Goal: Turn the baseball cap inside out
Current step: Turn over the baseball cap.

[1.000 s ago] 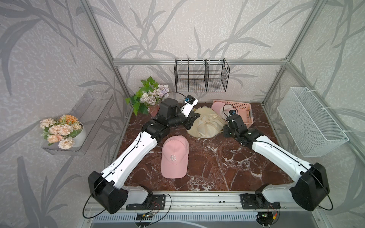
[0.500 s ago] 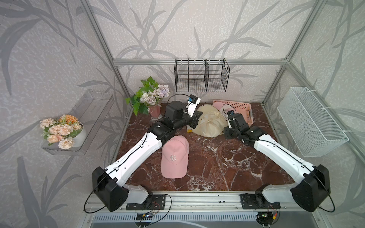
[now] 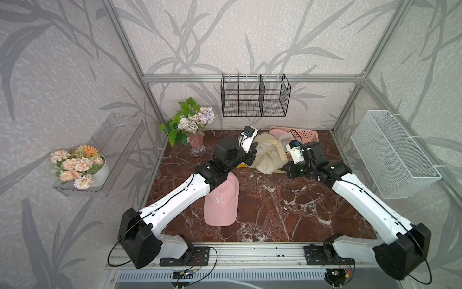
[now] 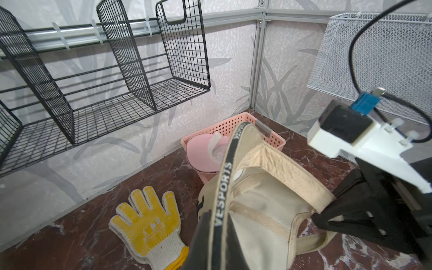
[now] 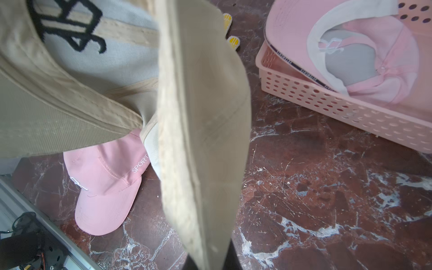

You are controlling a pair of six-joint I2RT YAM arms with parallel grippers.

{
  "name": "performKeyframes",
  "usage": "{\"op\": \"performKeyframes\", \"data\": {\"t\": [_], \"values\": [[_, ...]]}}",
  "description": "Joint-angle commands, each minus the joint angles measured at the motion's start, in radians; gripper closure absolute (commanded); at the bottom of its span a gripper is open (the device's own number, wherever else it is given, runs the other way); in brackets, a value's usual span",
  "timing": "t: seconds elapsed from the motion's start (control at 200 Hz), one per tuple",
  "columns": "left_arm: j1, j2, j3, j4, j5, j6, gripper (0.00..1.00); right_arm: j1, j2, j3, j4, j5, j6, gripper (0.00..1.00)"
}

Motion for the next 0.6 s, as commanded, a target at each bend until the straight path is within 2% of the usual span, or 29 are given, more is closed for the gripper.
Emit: {"op": "performKeyframes", "data": {"t": [0.0, 0.075, 0.12, 0.24, 0.285, 0.315, 0.435, 0.5, 0.595], "values": [[0.014, -0.045, -0.027, 0.109, -0.182, 0.105, 1.0, -0.028, -0.037, 0.011, -0.095, 0.025, -0.009, 1.0], [0.014, -0.059, -0.039, 0.112, -0.136, 0.131, 1.0, -0.028, -0.041, 0.007, -0.106, 0.116, -0.011, 1.0], [0.015, -0.071, -0.041, 0.105, -0.062, 0.127, 1.0, -0.028, -0.037, 0.005, -0.11, 0.154, -0.009, 1.0], [0.014, -0.091, -0.024, 0.083, 0.152, 0.036, 1.0, -0.029, -0.032, -0.02, -0.058, 0.089, -0.028, 1.0], [0.013, -0.09, -0.003, 0.062, 0.205, -0.019, 1.0, -0.028, -0.04, -0.039, -0.011, 0.036, -0.043, 0.92], [0.013, -0.088, 0.01, 0.051, 0.225, -0.057, 1.0, -0.027, -0.051, -0.059, 0.025, 0.008, -0.045, 0.83], [0.014, -0.087, 0.037, 0.03, 0.219, -0.237, 1.0, -0.027, -0.121, -0.137, 0.174, -0.031, -0.046, 0.56], [0.012, -0.092, 0.031, 0.036, 0.197, -0.349, 1.0, -0.024, -0.176, -0.189, 0.251, -0.015, -0.055, 0.49], [0.013, -0.095, 0.017, 0.03, 0.145, -0.527, 1.0, -0.015, -0.261, -0.257, 0.347, -0.008, -0.103, 0.45]]}}
